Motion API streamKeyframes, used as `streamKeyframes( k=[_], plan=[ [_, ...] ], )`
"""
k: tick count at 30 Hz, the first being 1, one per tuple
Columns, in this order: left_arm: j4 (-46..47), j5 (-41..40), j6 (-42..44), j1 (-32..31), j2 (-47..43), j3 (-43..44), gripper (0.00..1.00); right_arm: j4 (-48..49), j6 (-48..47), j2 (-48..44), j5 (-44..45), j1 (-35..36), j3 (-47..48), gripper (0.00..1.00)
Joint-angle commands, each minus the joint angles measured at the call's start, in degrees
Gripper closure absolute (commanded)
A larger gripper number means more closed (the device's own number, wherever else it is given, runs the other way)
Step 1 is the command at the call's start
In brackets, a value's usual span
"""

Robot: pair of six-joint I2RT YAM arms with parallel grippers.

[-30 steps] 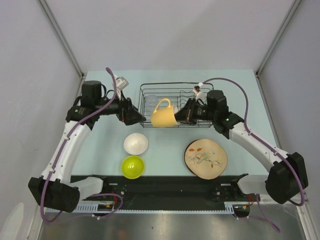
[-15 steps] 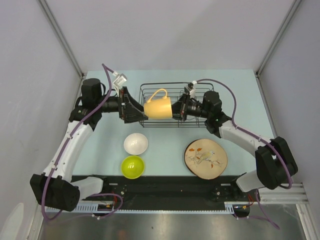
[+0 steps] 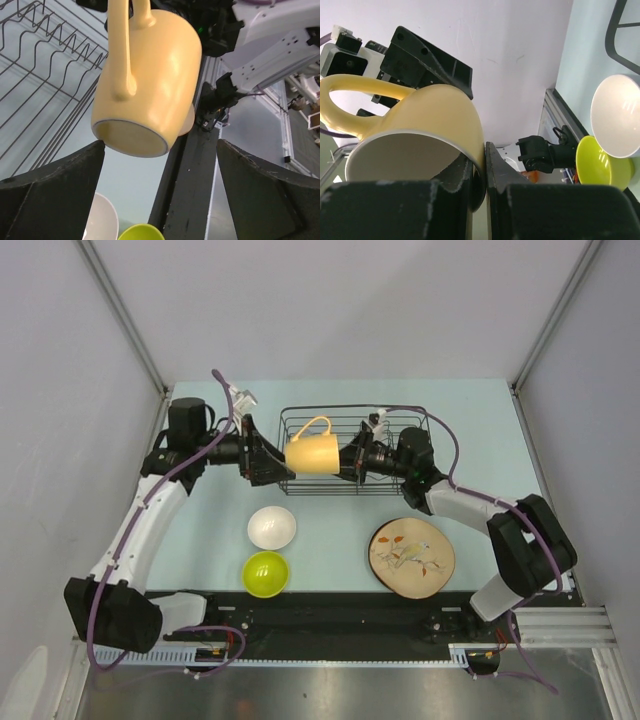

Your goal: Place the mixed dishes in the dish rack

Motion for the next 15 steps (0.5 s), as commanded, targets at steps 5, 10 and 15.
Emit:
streamKeyframes(
  k=[5, 10, 15],
  plan=[
    [-8.0, -7.6, 12.1, -0.8, 0.2, 1.9, 0.00, 0.3, -4.3, -7.5, -4.8, -0.6, 1.9, 1.00],
    [-3.6, -6.0, 8.5, -0.8, 0.5, 0.8, 0.00, 1.9, -3.5, -6.5, -4.5, 0.4, 1.9, 1.00],
    [3.3, -1.0, 1.0, -0.8, 0.0, -0.1, 0.00, 3.5, -2.8, -4.9, -4.0, 1.4, 1.9, 1.00]
  ],
)
